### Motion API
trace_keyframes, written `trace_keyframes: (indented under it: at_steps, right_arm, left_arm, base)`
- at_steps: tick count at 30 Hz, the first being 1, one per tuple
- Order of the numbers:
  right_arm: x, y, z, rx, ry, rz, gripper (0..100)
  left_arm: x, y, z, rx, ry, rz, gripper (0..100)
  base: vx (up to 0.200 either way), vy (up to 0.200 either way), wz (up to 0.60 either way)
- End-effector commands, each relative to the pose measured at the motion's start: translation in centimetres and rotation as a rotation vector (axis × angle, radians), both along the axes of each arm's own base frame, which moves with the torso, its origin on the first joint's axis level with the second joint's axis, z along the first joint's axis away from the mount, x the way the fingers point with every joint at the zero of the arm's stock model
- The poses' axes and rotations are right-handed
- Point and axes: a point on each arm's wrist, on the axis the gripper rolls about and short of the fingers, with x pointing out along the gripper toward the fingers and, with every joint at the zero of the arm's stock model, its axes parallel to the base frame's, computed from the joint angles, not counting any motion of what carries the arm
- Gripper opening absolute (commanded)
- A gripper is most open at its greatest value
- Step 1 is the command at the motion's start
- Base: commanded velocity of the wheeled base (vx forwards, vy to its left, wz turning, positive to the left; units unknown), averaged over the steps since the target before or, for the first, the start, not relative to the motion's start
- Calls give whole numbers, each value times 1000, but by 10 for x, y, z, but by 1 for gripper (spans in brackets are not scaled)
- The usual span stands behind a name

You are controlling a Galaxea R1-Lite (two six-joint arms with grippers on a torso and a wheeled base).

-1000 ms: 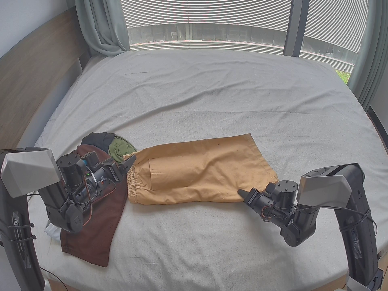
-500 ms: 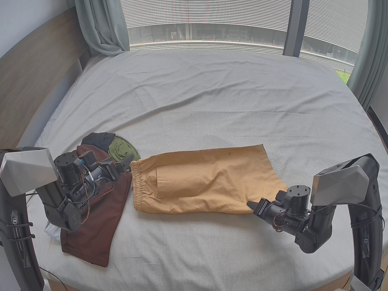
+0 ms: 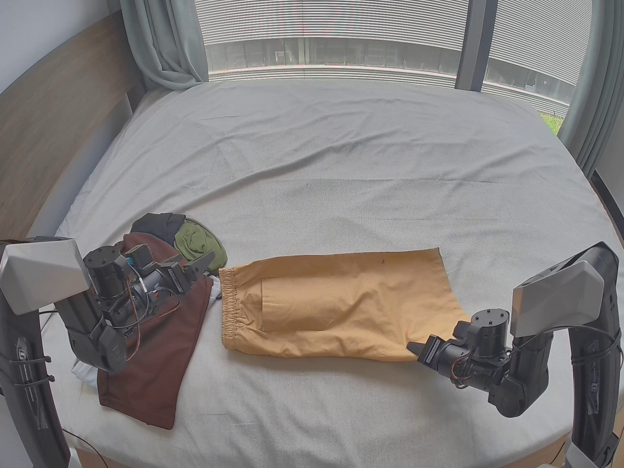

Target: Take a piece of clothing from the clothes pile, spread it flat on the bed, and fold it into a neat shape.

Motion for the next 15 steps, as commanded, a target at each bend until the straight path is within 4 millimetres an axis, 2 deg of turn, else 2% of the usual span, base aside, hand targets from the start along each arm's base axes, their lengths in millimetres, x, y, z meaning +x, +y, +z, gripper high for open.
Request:
trace_keyframes:
  at_steps: [1,6,15]
  right_arm:
    - [-7,-3,0,-9,22,0,0]
    - [-14,-6,7,-10,25,0,0]
    - [-18,-8,7,-17,42,-1,0]
  left_arm:
    - [-2,0,0,-2,6,-16,100]
    - [-3,0,0,-2,5,-53,100]
    - [-9,-1,-4,-5,33,-118,100]
  base:
    - [0,0,0]
    - [0,0,0]
    - [0,0,0]
